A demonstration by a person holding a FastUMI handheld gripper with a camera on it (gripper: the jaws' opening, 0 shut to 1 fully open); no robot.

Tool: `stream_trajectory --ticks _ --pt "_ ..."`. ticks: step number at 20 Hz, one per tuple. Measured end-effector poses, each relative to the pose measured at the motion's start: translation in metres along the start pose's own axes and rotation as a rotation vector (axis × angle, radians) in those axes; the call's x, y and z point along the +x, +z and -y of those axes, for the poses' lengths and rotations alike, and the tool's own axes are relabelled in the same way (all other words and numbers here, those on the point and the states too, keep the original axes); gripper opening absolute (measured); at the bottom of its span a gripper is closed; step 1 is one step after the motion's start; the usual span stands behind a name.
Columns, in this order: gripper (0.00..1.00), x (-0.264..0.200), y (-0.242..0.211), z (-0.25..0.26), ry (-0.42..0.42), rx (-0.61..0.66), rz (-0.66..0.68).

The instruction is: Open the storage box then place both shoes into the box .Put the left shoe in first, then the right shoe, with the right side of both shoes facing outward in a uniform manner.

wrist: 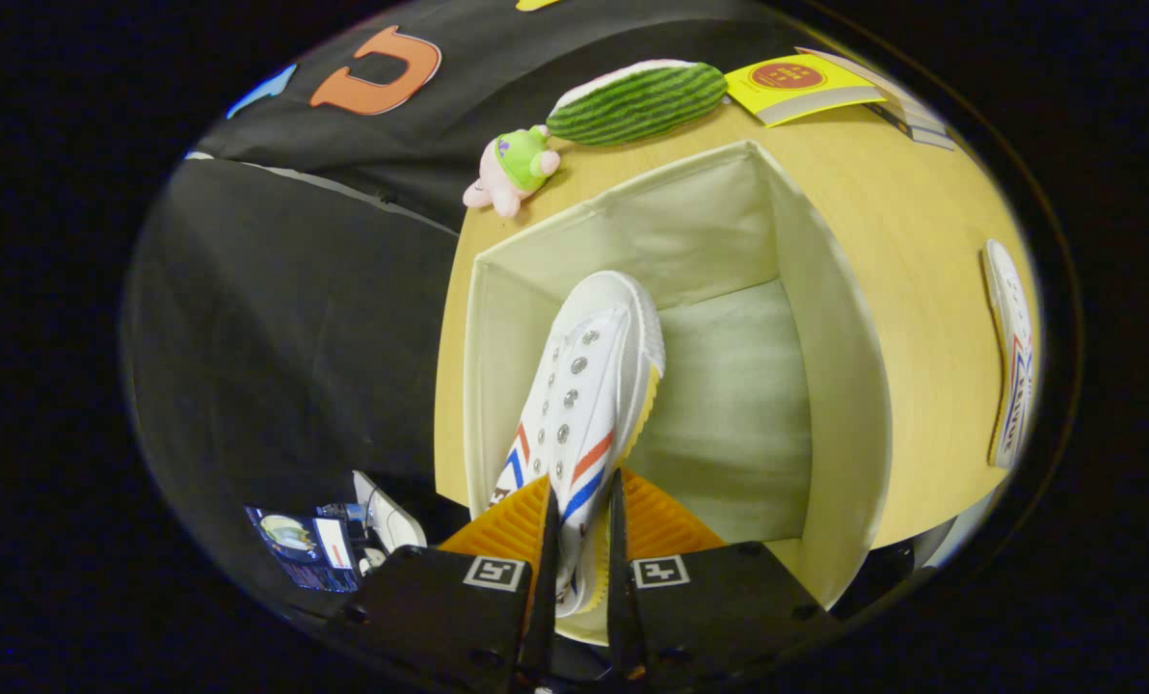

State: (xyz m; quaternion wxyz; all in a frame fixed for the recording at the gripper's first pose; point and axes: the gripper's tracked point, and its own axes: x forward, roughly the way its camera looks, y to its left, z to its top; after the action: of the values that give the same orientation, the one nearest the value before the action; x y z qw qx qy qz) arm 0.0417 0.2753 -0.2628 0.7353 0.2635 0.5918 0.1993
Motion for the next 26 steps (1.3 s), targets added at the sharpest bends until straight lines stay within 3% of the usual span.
stream_trajectory --ticks 3,5,10,13,18,20,21,26 --pt "0.39 0.004 -0.003 -0.002 -0.006 -0.034 0.001" --pt "0.41 -0.002 0.002 -0.016 0.036 -0.057 0.032" --pt "0.65 -0.037 0.006 -0.029 0.034 -0.173 0.121" --pt "0.65 -0.062 0.005 -0.024 0.011 -0.265 0.183" --pt "0.69 -0.128 0.015 0.011 -0.096 -0.440 0.340" --pt "0.77 -0.155 0.018 0.034 -0.157 -0.489 0.381" --pt "0.83 -0.169 0.020 0.046 -0.188 -0.494 0.404" --pt "0.83 -0.225 0.033 0.137 -0.367 -0.510 0.452"
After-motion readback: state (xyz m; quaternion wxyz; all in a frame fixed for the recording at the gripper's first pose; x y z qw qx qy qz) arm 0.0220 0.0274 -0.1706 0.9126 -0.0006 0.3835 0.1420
